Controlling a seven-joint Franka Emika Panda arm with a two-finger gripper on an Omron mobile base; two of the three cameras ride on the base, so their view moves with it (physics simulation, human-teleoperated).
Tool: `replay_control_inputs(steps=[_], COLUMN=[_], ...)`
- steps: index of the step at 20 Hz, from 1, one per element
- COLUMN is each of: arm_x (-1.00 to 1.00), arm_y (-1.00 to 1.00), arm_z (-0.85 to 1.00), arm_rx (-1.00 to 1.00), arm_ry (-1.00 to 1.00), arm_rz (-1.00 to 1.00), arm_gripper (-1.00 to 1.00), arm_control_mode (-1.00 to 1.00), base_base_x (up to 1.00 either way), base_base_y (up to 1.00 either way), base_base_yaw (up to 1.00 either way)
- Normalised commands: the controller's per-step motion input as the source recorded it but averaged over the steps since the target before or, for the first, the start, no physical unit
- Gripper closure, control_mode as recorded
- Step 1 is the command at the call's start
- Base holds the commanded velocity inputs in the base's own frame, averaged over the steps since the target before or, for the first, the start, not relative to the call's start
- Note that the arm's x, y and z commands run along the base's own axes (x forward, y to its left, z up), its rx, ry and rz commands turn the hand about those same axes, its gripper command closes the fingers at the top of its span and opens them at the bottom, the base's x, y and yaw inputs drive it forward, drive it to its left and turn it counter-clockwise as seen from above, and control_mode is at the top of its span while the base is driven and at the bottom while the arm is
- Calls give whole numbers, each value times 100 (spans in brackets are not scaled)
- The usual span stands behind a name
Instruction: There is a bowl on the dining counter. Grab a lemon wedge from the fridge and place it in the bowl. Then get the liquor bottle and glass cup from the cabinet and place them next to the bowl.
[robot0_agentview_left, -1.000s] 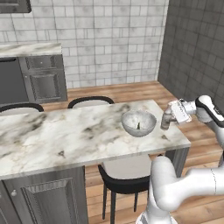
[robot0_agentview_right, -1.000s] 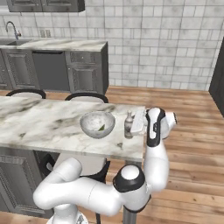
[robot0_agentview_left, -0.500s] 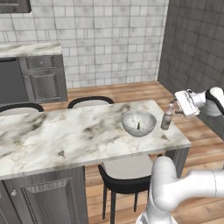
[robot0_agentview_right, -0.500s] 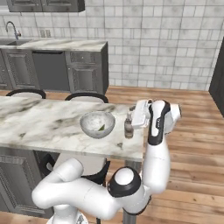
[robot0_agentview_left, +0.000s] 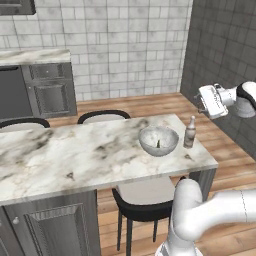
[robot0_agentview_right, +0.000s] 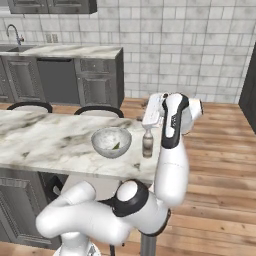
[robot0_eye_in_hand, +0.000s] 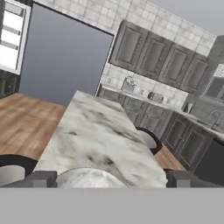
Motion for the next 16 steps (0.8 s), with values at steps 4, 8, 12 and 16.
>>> replay_control_inputs(steps=[4,8,12,16], arm_x=[-45,-66,-68,-57], arm_y=[60,69,62,51], arm_z=[71,55,37,38], arm_rx=[-1,-10,-15,-16], arm_ry=[-4,-1,0,0], arm_rz=[0,-2,-11,-19], arm_gripper=[-100,-100,-100,-100], arm_control_mode=[-100,-100,-100,-100], base_base_x=[0,0,0,0], base_base_y=[0,0,0,0], base_base_yaw=[0,0,0,0])
